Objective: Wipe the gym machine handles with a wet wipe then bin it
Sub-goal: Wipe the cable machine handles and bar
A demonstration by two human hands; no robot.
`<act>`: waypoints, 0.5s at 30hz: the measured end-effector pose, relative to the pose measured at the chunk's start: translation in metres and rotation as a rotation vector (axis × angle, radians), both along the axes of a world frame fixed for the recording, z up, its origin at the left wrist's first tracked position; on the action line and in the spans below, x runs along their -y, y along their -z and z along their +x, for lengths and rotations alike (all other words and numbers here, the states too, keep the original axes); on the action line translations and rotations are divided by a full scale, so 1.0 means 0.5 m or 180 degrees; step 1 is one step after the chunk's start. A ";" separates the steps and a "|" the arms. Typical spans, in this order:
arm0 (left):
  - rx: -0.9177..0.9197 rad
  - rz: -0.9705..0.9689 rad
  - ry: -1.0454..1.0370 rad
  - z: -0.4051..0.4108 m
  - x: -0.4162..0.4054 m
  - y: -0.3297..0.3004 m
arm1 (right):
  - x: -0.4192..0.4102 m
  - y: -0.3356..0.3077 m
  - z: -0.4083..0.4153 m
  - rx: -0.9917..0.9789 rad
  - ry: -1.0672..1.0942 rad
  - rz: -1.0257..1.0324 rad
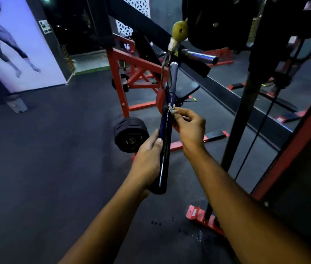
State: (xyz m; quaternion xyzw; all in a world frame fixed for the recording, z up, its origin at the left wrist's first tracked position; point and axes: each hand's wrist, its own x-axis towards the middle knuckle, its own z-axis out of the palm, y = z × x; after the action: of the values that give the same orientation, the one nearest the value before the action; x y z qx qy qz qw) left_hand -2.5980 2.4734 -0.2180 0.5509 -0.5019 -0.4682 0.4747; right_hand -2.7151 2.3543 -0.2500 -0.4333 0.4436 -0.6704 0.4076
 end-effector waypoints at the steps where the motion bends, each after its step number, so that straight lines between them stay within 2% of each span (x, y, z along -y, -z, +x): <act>1: -0.0056 0.0041 -0.0046 -0.005 0.000 0.001 | 0.001 0.003 -0.005 -0.0045 -0.0067 -0.0034; 8: -0.0277 0.0236 -0.0379 -0.042 -0.029 -0.006 | -0.078 0.038 -0.049 -0.0836 -0.0350 -0.0815; 15: -0.0245 0.0472 -0.0488 -0.097 -0.038 -0.011 | 0.021 0.016 -0.056 -0.0743 -0.0111 -0.0312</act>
State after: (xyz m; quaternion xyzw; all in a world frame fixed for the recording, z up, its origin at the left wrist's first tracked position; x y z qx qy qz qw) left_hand -2.6463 2.4922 -0.2125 0.6028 -0.4037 -0.4872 0.4861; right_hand -2.7432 2.3436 -0.2581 -0.5354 0.4471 -0.6291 0.3432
